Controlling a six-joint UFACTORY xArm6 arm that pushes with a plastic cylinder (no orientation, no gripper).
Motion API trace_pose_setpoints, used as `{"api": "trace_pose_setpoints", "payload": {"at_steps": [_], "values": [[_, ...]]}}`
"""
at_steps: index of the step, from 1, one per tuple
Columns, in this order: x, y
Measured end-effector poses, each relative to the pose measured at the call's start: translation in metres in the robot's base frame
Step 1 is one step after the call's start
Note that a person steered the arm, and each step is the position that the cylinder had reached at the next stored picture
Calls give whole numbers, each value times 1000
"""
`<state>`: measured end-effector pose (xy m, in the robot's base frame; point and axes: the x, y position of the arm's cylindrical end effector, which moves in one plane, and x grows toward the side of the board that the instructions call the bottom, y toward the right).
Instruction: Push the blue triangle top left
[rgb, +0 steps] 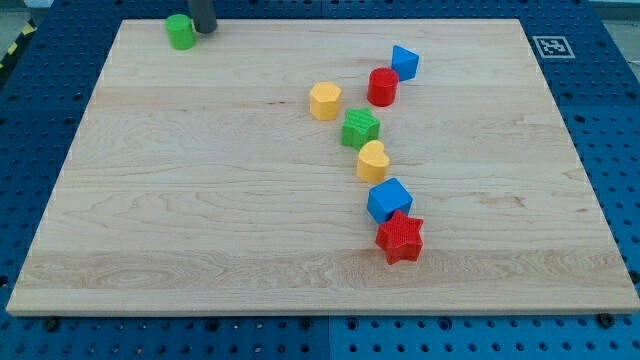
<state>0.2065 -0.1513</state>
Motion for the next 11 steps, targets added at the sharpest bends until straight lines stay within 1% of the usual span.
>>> {"api": "trace_pose_setpoints", "payload": {"at_steps": [2, 3, 4, 5, 6, 8, 10, 11], "values": [[0, 170], [11, 257], [55, 341], [96, 363], [96, 358], [97, 285], [97, 252], [82, 239]]}}
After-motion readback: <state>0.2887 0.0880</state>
